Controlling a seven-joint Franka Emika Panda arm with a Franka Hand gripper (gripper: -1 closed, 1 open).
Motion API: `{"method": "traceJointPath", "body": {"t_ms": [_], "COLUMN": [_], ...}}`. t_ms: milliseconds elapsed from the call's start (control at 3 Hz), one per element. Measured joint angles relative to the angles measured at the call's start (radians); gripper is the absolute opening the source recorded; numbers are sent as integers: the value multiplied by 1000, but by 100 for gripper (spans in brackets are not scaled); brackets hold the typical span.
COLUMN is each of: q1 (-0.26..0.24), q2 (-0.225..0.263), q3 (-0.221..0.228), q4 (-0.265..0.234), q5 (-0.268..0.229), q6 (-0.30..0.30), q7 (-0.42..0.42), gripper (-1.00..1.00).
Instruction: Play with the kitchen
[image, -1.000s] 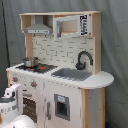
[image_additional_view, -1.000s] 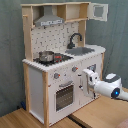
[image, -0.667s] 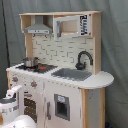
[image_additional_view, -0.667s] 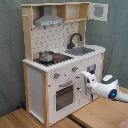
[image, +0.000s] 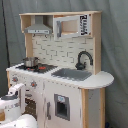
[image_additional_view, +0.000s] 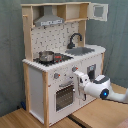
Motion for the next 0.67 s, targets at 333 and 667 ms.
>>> {"method": "traceJointPath", "body": {"t_ms": [333, 667], "q1": [-23, -23], "q2": [0, 0], "q3": [1, 1], "q4": [18, 18], "q5": [0, 0], "q6": [-4, -6], "q7": [17, 18], "gripper": [100, -100]}}
